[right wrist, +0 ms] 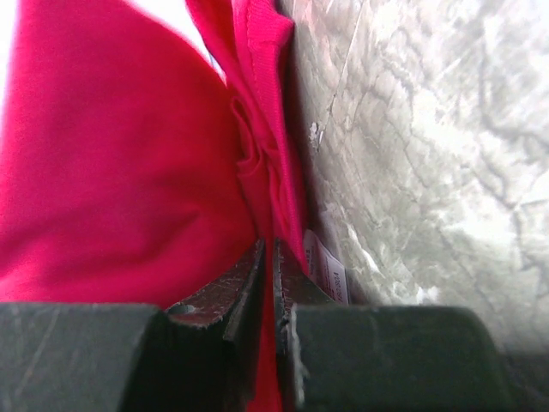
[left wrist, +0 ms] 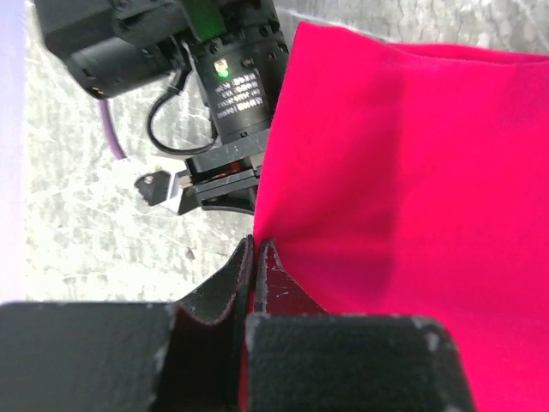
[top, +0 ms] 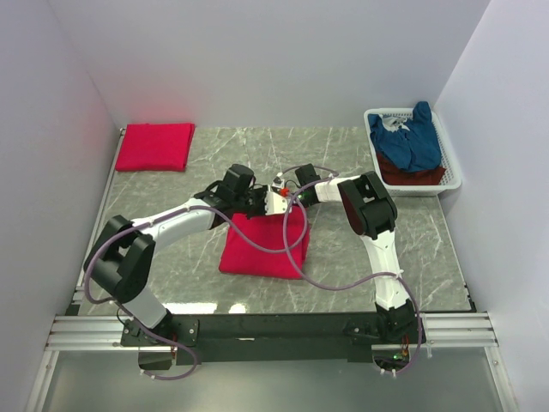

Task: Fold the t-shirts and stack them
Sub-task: Fold the tshirt

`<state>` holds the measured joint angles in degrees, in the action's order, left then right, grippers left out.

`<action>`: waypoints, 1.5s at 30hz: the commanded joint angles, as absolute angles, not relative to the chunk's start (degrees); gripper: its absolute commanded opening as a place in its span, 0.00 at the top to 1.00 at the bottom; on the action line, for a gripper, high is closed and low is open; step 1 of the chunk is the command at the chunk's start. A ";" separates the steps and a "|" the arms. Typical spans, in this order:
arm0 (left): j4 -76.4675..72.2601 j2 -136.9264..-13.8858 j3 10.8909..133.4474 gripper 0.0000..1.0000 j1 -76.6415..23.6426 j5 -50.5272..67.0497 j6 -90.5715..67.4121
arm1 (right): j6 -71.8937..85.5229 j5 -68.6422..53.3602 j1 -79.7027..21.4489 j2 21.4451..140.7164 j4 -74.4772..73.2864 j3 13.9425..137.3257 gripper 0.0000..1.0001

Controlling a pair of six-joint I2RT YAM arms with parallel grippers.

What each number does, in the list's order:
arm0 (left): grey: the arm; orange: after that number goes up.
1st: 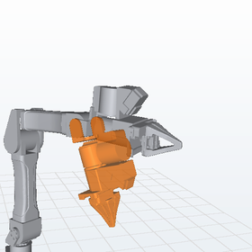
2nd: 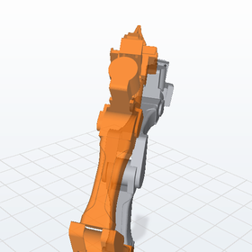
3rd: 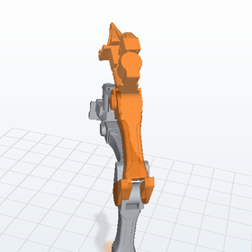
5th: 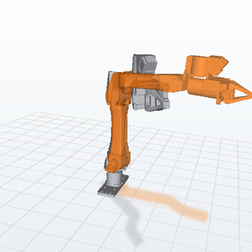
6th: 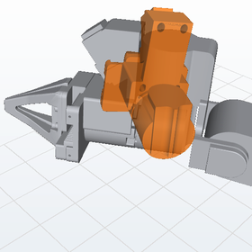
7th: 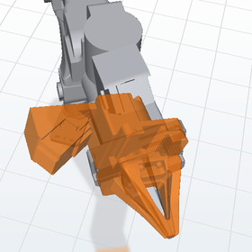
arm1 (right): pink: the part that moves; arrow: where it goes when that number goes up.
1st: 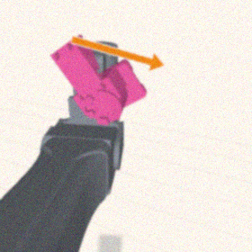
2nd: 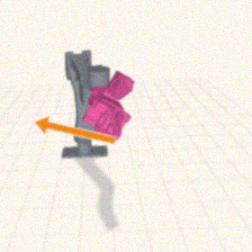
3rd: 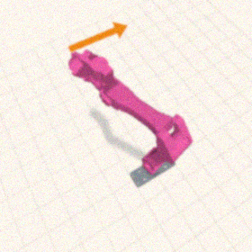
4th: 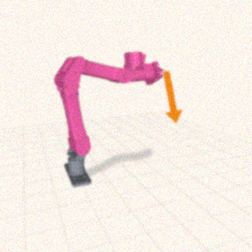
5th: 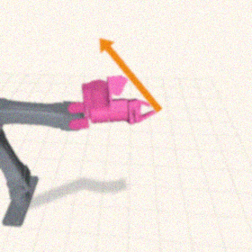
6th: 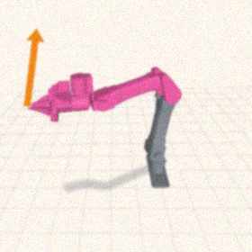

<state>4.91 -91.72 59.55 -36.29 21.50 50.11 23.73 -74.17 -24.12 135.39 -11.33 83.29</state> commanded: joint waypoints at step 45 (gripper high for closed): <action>11.61 -107.48 69.70 0.39 -8.79 48.07 -9.49 | -1.77 -52.29 -10.90 116.27 -41.49 81.30 0.44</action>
<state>16.51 -106.80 69.32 -8.56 44.97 -3.38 -3.11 -50.00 -11.00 115.72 -45.28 81.36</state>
